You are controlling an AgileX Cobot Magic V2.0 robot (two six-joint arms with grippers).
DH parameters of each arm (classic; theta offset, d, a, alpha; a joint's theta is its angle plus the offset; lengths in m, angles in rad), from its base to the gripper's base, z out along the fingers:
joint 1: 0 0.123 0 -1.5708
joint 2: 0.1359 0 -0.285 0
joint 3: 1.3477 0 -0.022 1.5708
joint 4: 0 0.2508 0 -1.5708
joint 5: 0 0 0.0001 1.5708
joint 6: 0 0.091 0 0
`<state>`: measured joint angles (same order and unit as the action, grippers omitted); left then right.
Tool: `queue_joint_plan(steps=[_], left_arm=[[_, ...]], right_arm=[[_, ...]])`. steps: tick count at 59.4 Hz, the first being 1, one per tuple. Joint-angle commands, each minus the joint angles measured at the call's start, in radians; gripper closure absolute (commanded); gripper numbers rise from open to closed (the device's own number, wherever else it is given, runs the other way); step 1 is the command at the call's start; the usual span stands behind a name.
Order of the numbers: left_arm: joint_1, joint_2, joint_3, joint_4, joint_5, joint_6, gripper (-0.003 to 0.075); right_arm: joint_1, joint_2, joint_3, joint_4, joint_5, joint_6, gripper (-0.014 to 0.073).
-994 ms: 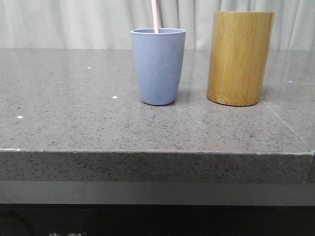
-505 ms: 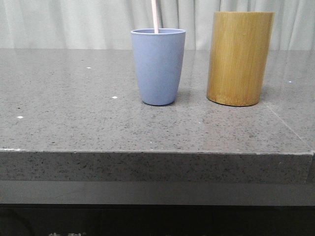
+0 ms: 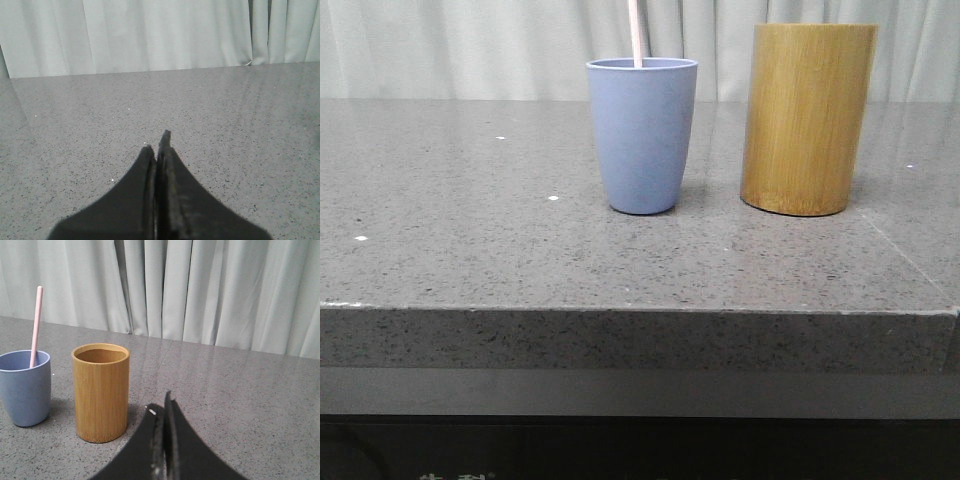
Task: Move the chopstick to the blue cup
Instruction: 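Open the right gripper to release the chopstick and withdraw upward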
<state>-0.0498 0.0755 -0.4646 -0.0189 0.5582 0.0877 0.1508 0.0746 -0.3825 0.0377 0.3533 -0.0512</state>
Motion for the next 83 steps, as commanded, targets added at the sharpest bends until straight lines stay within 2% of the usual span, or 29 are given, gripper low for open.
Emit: queue_joint_plan(steps=[1,26,44,52,76,83], left_arm=[[0.003,0.014,-0.024,-0.005,-0.08,0.0,0.0739],[0.003,0.014,-0.019,-0.008,-0.082,0.0,0.0739],[0.003,-0.108,0.115,-0.036,-0.098,0.0,0.0739],[0.003,-0.105,0.199,-0.04,-0.172,0.0,0.0739],[0.003,-0.105,0.474,-0.045,-0.581,-0.002,0.0739],[0.003,-0.105,0.475,-0.045,-0.516,-0.002,0.0739]], right_arm=[[-0.006,0.012,-0.023,0.003,-0.089,-0.003,0.0676],[-0.006,0.012,-0.023,0.003,-0.089,-0.003,0.0676],[-0.006,0.012,-0.023,0.003,-0.089,-0.003,0.0676],[-0.006,0.012,-0.023,0.003,-0.086,-0.003,0.0676],[-0.006,0.012,-0.023,0.003,-0.083,-0.003,0.0676],[-0.006,0.012,-0.023,0.003,-0.082,-0.003,0.0676]])
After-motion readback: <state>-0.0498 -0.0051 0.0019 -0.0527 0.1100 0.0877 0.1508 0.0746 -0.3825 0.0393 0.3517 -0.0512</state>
